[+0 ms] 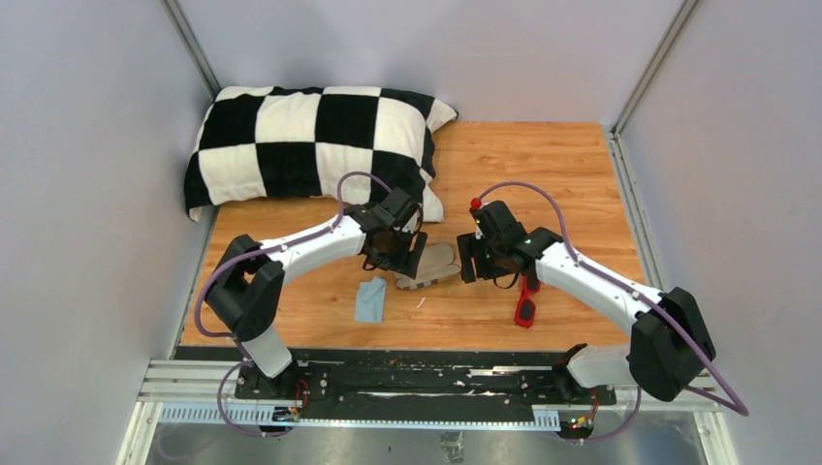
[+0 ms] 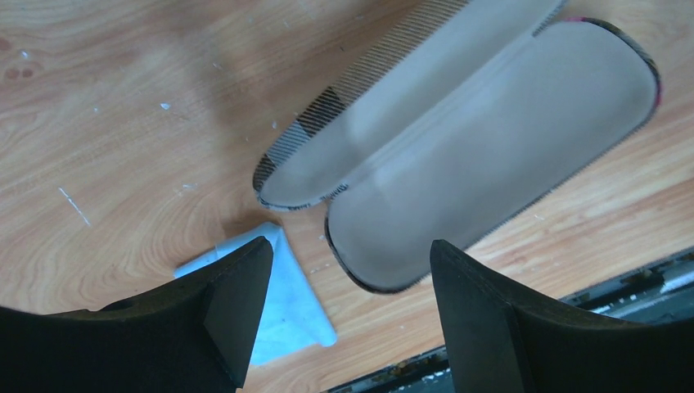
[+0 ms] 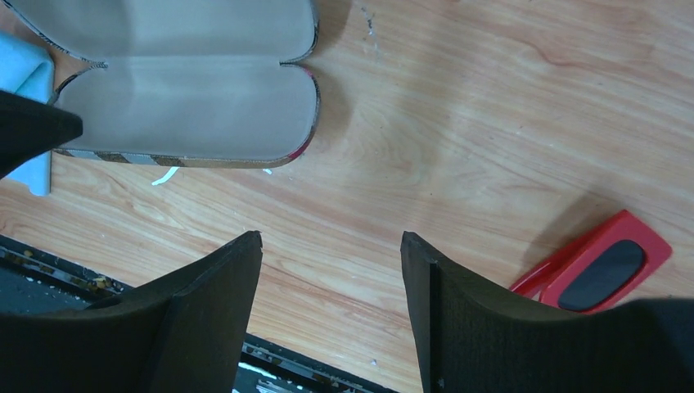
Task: Organize the sunglasses
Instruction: Adjust the sunglasses case at the center of the board, then move the sunglasses case at the center of the board.
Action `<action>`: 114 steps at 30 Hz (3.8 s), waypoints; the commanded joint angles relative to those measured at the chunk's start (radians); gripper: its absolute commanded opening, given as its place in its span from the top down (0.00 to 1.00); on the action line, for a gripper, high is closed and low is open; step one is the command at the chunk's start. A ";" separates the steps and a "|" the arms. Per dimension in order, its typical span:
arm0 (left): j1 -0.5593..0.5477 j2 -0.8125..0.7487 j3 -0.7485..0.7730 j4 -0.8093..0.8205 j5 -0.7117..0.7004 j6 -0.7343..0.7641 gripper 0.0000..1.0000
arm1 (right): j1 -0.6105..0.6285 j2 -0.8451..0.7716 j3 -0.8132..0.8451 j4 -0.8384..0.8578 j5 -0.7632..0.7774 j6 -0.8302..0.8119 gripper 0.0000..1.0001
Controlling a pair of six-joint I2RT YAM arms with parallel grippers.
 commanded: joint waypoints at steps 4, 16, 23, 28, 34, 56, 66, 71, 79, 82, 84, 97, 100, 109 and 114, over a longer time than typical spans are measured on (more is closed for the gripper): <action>0.029 0.045 0.010 0.018 -0.035 0.004 0.25 | -0.013 -0.004 -0.030 0.008 -0.043 0.010 0.31; 0.077 0.210 0.204 0.017 -0.034 0.094 0.26 | -0.014 -0.015 -0.046 0.013 -0.038 0.030 0.31; 0.079 0.369 0.446 -0.049 -0.021 0.162 0.26 | -0.014 -0.086 -0.061 -0.020 -0.003 0.047 0.31; 0.078 0.423 0.567 -0.081 0.006 0.181 0.26 | -0.014 -0.102 -0.065 -0.032 0.030 0.052 0.31; 0.070 0.325 0.548 -0.080 0.024 0.175 0.26 | -0.014 -0.060 -0.052 -0.021 0.019 0.049 0.31; 0.137 -0.220 -0.106 -0.054 -0.125 -0.032 0.26 | -0.030 0.454 0.329 0.068 -0.195 -0.200 0.32; 0.138 -0.097 -0.113 0.003 -0.064 -0.025 0.27 | -0.030 0.494 0.331 0.092 -0.254 -0.163 0.68; 0.139 -0.013 -0.076 0.040 -0.034 -0.021 0.27 | -0.030 0.453 0.269 0.131 -0.250 -0.096 0.86; 0.139 0.083 0.019 0.055 0.010 -0.011 0.28 | -0.021 0.318 0.101 0.227 -0.121 0.126 0.99; 0.140 0.087 0.055 0.037 -0.006 -0.001 0.28 | -0.016 0.265 0.023 0.276 -0.042 0.227 0.98; 0.140 0.075 0.066 0.023 -0.030 0.005 0.28 | -0.010 0.229 -0.016 0.298 0.036 0.293 0.98; 0.178 -0.122 -0.117 -0.022 -0.102 -0.002 0.29 | -0.042 0.226 -0.060 0.375 0.325 0.464 0.95; 0.178 -0.165 -0.174 -0.029 -0.102 -0.009 0.30 | -0.091 0.234 -0.050 0.375 0.318 0.450 0.94; 0.178 -0.157 -0.229 -0.028 -0.029 -0.002 0.30 | -0.189 0.267 -0.032 0.377 0.288 0.388 0.89; 0.178 -0.136 -0.230 -0.027 -0.026 -0.004 0.30 | -0.202 0.243 -0.030 0.354 0.259 0.354 0.70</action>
